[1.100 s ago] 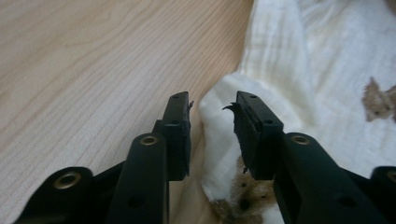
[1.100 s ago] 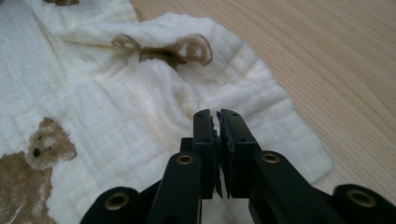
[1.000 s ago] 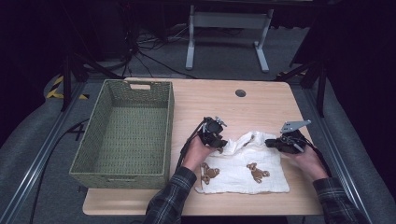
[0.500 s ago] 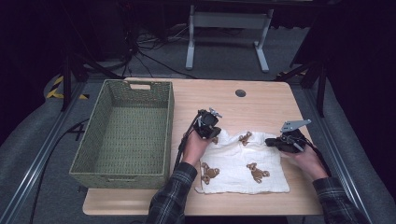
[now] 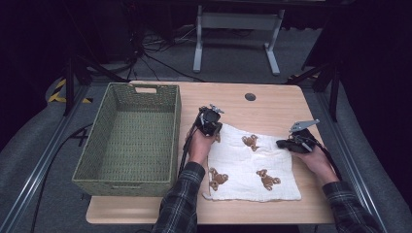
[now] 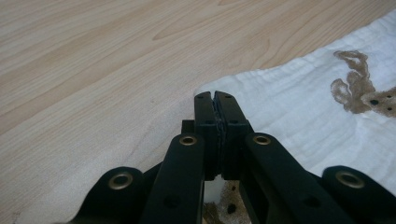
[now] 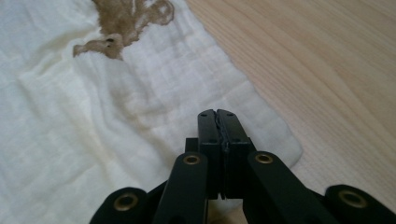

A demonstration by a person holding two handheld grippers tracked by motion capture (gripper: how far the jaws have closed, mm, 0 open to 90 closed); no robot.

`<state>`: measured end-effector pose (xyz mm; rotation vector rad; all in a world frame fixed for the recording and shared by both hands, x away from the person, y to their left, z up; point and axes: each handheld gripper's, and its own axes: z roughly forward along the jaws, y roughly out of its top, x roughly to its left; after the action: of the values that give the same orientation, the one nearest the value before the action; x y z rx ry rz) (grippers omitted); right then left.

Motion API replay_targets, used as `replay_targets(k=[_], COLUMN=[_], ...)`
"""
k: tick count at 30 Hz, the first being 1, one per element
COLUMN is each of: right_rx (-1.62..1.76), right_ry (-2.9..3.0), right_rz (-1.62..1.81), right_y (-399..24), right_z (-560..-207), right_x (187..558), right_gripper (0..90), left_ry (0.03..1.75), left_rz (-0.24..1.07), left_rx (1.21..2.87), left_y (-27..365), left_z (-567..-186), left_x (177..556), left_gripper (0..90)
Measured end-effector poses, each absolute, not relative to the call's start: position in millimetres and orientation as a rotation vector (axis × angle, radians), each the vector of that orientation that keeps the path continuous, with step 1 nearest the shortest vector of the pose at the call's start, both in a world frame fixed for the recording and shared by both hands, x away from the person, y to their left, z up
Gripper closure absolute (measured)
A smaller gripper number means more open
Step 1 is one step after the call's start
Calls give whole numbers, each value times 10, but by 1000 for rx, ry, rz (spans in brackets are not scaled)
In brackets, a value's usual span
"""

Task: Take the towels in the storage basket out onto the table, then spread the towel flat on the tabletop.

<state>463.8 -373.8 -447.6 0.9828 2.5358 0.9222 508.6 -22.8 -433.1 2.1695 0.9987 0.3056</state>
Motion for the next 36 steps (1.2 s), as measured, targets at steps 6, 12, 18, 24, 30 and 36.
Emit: replay_targets(k=[6, 12, 18, 24, 30, 36], right_rx=[1006, 1044, 1048, 1036, 1066, 1121], right_ry=[2493, 2440, 2437, 2431, 2387, 2340], right_rz=[927, 936, 967, 1022, 1038, 1034], right_y=[-3741, -3739, -3731, -3783, -3914, -4017], right_z=[-4489, -4506, -4489, -4431, -4397, -4428], right_x=[4844, 5032, 5026, 4954, 4983, 5035], right_gripper=[897, 898, 889, 814, 726, 675], left_ry=[1016, 1049, 1071, 1103, 1129, 1156], left_rz=[320, 333, 318, 331, 327, 335], left_rx=[2150, 2143, 2149, 2135, 2126, 2118], left_y=[-212, -141, -132, -76, -31, -15], left_z=[-4340, -4377, -4365, -4366, -4390, -4422], left_x=[5099, 5143, 5131, 5126, 5154, 5182], left_gripper=[889, 888, 745, 612, 539, 526])
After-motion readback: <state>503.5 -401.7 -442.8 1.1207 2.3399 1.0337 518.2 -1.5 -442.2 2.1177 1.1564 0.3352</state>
